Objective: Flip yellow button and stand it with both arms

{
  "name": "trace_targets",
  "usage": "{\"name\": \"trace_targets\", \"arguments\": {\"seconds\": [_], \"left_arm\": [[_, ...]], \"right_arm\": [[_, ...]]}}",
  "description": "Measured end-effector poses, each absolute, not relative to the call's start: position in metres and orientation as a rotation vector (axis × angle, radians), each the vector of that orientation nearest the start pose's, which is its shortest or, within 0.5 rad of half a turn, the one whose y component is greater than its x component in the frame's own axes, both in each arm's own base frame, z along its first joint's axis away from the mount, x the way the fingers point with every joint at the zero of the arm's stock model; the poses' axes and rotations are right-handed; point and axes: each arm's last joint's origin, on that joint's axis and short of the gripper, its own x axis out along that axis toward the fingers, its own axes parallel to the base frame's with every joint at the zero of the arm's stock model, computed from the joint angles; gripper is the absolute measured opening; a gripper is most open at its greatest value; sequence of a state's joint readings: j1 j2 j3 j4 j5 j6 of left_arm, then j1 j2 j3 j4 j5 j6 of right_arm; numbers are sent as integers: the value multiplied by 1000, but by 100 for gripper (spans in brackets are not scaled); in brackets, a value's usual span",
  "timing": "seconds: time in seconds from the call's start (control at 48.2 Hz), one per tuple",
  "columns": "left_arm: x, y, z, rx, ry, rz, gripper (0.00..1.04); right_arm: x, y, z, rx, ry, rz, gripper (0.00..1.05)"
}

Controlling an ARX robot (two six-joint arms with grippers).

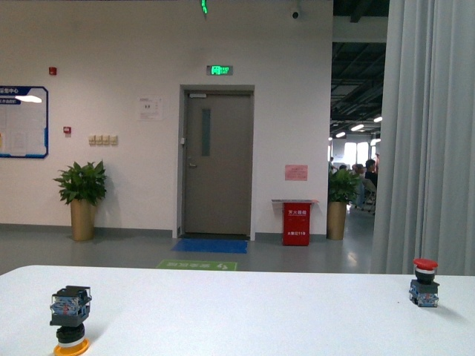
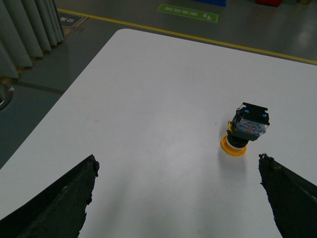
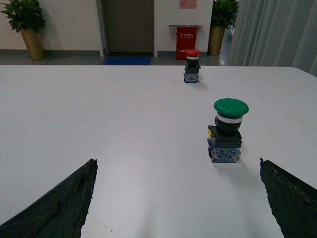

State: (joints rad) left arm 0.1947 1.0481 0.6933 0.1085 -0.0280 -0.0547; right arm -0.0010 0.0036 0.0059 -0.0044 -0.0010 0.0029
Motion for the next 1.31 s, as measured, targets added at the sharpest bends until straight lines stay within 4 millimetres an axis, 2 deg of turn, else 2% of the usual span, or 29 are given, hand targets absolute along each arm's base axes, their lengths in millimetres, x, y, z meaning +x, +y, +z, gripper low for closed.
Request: {"name": "trace_targets", "arguments": {"seconds": [0.125,0.415,0.768,1.1,1.307], "left_arm": [[248,42,276,-70,272,225,98],[279,40,269,-95,356,204,98],[317,38,283,-10,411,207,98],[349,12,280,62,478,78,98],[360,6,280,80,458,61,98]], "right_arm": [[98,0,165,3,2,0,97],[98,0,165,3,2,0,97],[98,0,165,3,2,0,97],[98,0,165,3,2,0,97],[98,0,165,3,2,0,97]]}}
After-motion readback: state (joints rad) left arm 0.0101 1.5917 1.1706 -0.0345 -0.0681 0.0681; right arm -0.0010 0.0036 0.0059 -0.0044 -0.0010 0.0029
